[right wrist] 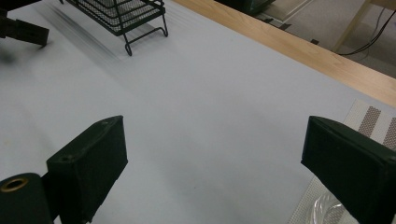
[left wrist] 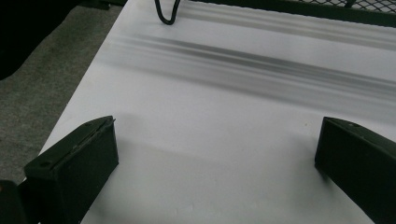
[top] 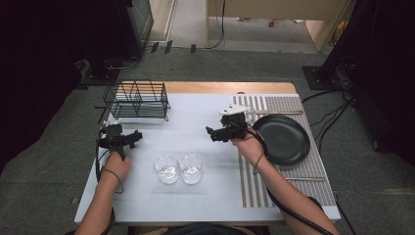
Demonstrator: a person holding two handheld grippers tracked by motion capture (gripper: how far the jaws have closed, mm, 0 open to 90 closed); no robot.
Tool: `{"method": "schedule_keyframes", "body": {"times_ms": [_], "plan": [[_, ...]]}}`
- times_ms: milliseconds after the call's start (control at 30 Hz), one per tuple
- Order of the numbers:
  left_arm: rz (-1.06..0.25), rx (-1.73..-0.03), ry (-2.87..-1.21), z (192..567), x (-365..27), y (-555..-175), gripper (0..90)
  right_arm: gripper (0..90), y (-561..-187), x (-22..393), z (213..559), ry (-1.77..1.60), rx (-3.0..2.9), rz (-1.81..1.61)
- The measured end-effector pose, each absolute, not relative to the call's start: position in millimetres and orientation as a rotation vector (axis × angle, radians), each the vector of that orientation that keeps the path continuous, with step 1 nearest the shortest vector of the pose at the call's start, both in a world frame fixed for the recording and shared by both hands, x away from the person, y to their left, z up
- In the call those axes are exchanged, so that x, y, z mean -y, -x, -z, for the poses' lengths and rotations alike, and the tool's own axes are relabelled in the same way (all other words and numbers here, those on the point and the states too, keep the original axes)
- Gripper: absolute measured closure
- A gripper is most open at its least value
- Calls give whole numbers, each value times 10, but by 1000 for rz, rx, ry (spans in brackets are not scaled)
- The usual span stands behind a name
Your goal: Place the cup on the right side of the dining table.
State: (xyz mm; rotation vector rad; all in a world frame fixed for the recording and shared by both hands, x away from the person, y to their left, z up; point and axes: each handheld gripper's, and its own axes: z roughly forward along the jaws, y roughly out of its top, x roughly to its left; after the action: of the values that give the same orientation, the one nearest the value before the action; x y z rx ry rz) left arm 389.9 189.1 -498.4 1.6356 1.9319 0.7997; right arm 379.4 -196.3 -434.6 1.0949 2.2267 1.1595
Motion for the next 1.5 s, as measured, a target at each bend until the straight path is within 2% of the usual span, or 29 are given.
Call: {"method": "schedule_keyframes", "body": {"times_ms": [1500], "plan": [[-800,-1932,-1635,4984,-1891,-3898,0,71,-3821,1771,4632,-1108,-2329,-1167]]}}
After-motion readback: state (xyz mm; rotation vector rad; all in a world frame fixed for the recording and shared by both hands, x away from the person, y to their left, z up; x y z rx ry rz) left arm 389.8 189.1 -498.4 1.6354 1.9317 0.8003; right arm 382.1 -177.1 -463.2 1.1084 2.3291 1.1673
